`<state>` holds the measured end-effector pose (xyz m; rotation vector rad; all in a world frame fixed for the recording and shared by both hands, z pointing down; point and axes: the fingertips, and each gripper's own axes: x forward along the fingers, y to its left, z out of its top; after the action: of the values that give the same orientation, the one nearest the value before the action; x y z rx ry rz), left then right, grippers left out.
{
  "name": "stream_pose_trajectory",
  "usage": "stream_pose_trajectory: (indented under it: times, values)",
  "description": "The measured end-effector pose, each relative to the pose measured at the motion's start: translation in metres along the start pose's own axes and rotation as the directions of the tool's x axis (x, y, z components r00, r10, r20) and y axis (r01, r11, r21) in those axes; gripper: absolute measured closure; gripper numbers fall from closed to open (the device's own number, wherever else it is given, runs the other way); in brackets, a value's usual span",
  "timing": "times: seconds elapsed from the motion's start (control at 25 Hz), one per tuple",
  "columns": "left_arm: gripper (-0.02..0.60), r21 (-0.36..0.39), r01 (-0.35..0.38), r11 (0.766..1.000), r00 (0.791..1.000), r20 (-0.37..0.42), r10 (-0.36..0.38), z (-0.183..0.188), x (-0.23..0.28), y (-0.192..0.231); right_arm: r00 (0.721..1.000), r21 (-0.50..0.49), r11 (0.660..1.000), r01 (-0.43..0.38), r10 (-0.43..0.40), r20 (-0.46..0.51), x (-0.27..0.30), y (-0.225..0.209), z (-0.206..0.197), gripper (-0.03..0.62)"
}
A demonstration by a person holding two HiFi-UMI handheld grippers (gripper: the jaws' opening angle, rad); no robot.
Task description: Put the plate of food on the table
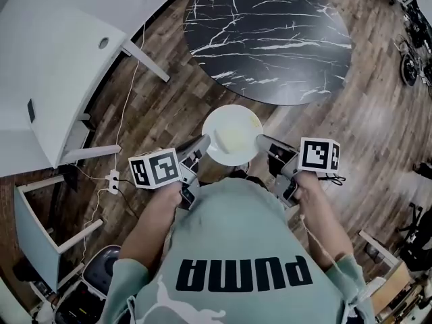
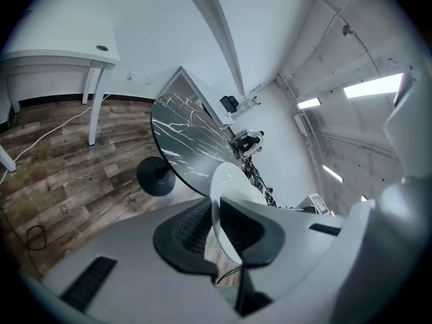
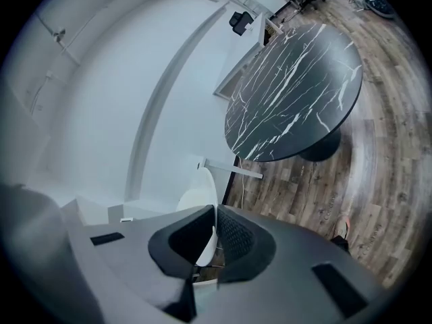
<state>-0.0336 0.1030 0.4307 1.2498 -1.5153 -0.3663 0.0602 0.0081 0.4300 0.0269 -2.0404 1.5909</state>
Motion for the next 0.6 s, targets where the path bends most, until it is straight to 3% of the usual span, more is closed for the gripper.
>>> stream_pose_trajectory:
  times: [0.6]
  values:
    - [0.538,0.096,0.036,0.995,0.997,-0.077,-0.029,0.004,0.068,-0.058,0.991,0.035,0.999,-0.026,0.022,0.135,-0.064,-0.031,0.047,0.569]
